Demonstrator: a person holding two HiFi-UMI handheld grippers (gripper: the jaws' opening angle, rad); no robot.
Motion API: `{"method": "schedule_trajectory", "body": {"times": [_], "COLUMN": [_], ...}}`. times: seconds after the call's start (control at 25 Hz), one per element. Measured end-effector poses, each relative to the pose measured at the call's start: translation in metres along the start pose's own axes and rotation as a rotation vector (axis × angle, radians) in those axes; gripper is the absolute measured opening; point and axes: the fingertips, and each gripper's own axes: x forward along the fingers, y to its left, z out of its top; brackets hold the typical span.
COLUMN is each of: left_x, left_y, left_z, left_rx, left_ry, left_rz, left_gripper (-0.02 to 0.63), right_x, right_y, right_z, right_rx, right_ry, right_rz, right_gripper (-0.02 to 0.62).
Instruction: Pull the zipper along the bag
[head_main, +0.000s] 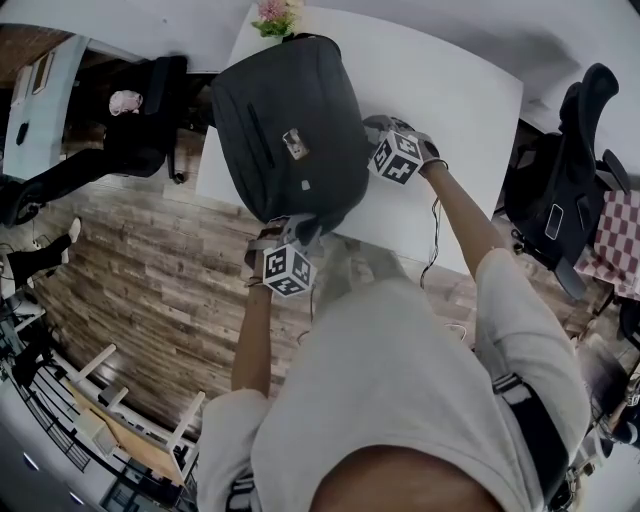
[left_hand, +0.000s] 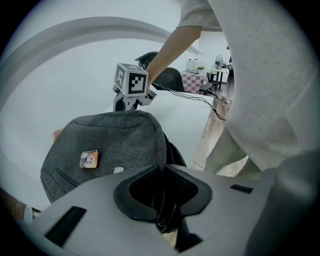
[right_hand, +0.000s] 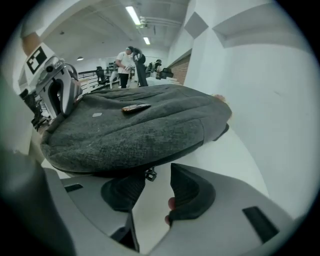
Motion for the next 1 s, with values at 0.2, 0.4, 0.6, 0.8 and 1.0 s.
{"method": "schedule_trajectory", "body": {"times": [0.2,0.4,0.6,0.8,1.0], "left_x": [0.002,0.005,0.005,0.006,0.006], "left_y": [0.001,0.003,0.003,0.005,0.007], "left_z": [-0.002,-0.002,-0.003,-0.003,-0.002], "left_rx": [-0.003,-0.019,-0.059,-0.102,-0.143], "left_ry": [0.003,-0.001,-0.008,-0.011,-0.02], "left_rz": [-0.001,0.002,0.006,0.01,0.011], "left_gripper": [0.071,0.071,0.071,0.069,0.067], "right_x": [0.002,0.0,-0.007,-0.009,-0.01], "right_y": [0.01,0.011,0.009,0.008,0.01], "right_z": [0.004,-0.001,-0.01,-0.017,-0.021], "right_rx": [-0.101,-0.096,-0.121,-0.126,-0.132], "right_ry": [0.041,0.057,0.115,0.168,0.227], "right_rz": [0.056,0.024,-0.023,-0.086,-0.13], "right_gripper": [0.077,0.021,0.02,0.018,0.018]}}
